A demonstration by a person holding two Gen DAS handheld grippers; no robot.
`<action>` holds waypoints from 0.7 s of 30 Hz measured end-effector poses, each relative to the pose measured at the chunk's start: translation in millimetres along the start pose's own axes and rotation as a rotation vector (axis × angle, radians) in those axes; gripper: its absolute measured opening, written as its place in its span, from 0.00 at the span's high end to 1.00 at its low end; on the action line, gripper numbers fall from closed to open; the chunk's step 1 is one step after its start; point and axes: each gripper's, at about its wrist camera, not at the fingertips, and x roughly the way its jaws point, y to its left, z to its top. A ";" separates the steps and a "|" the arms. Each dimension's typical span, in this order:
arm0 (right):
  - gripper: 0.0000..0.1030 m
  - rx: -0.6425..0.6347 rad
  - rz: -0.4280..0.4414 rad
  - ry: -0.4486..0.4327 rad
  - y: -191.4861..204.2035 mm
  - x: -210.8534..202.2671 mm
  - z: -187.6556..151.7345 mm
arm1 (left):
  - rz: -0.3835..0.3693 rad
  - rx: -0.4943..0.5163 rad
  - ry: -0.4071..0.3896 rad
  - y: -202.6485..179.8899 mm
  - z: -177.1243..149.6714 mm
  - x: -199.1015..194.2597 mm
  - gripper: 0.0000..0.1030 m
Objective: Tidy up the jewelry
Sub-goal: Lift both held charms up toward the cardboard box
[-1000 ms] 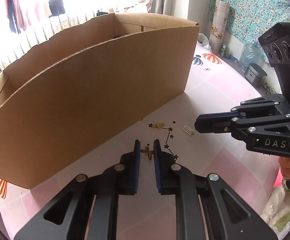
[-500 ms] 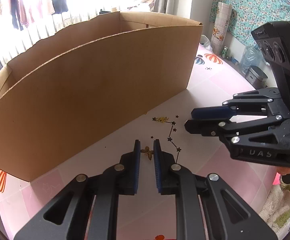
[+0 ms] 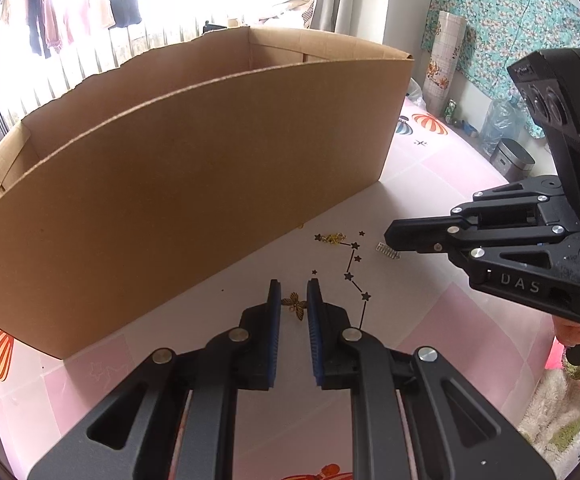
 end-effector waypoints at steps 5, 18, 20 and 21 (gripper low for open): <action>1.00 0.028 0.020 -0.016 -4.8 -10.8 -3.4 | 0.001 -0.004 -0.012 -0.2 -2.7 -5.2 0.88; 0.98 -0.077 -0.077 0.028 12.9 4.9 0.0 | 0.002 -0.010 -0.016 0.5 -7.7 -7.4 0.88; 0.98 -0.069 -0.067 0.035 11.0 5.3 1.6 | 0.004 -0.012 -0.021 1.4 -7.9 -8.5 0.88; 0.98 -0.070 -0.065 0.035 10.7 5.4 1.9 | 0.005 -0.014 -0.023 1.9 -7.9 -9.2 0.88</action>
